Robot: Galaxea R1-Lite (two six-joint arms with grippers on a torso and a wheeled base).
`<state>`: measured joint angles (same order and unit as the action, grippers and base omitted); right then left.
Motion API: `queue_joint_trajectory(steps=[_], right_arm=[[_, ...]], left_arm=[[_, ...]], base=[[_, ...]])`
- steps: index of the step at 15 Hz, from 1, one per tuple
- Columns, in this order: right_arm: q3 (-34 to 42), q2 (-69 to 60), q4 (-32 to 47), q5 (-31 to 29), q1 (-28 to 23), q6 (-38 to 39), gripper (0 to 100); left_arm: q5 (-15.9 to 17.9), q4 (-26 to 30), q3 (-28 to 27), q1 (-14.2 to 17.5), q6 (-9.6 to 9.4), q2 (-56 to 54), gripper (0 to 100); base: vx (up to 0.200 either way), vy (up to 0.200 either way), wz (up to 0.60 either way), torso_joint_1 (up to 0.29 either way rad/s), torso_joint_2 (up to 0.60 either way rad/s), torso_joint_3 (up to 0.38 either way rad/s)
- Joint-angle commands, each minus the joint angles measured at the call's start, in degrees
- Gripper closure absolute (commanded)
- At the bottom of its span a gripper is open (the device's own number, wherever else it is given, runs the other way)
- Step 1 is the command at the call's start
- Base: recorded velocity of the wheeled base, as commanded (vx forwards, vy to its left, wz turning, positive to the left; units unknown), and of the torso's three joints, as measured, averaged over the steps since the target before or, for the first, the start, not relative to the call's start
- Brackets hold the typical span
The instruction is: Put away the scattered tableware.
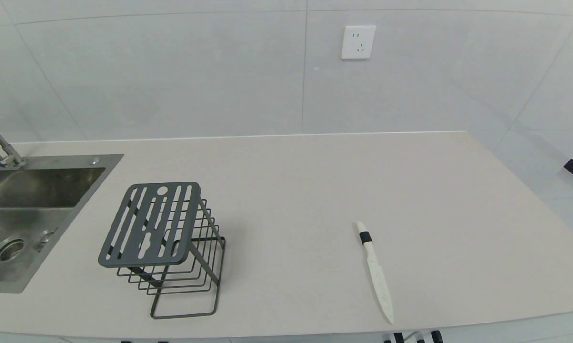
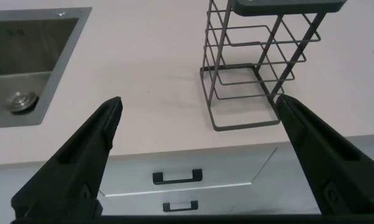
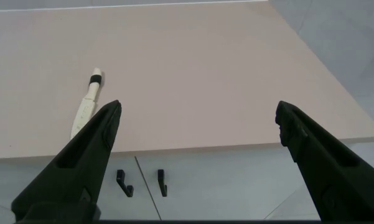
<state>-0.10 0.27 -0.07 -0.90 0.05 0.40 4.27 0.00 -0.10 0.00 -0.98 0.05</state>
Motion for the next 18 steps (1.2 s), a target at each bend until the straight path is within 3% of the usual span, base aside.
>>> queue_joint_trajectory(steps=[1, 5, 8, 11, 12, 15, 17, 18], right_arm=[[0.01, 0.08, -0.01, 0.02, 0.04, 0.04, 0], [0.01, 0.08, -0.1, 1.17, -0.05, 0.56, 0], [0.1, 0.08, -1.16, 1.96, 0.04, 0.56, 0], [0.1, 0.08, -15.57, 2.13, 0.04, -0.67, 0], [-0.61, 0.08, -17.86, 3.01, 0.04, -5.41, 0], [-1.92, 2.98, -5.38, 11.98, -1.19, -8.93, 0], [-4.82, 8.17, -3.53, 15.76, -0.93, -9.63, 0], [-9.92, 14.59, -3.53, 17.86, -0.84, -10.25, 0]], left_arm=[[-0.49, 0.0, 0.01, 0.0, -0.08, 0.13, 0], [-1.63, -0.09, 0.01, 0.0, 0.27, 0.13, 0], [-3.83, -0.18, 0.01, 0.0, 1.85, 0.13, 0], [-4.18, -0.26, 0.01, 0.0, 2.29, 0.13, 0], [-4.18, -0.26, 0.01, 0.0, 2.38, 0.13, 0], [-4.18, -0.26, 0.01, 0.09, 2.38, 0.13, 0], [-4.09, -0.26, 0.01, 0.0, 2.38, 0.13, 0], [-4.09, -0.26, 0.01, 0.0, 2.38, 0.13, 0]], base=[[0.0, 0.0, 0.0, 0.0, 0.0, 0.0], [0.0, 0.0, 0.0, 0.0, 0.0, 0.0], [0.0, 0.0, 0.0, 0.0, 0.0, 0.0], [0.0, 0.0, 0.0, 0.0, 0.0, 0.0], [0.0, 0.0, 0.0, 0.0, 0.0, 0.0], [0.0, 0.0, 0.0, 0.0, 0.0, 0.0], [0.0, 0.0, 0.0, 0.0, 0.0, 0.0], [0.0, 0.0, 0.0, 0.0, 0.0, 0.0]])
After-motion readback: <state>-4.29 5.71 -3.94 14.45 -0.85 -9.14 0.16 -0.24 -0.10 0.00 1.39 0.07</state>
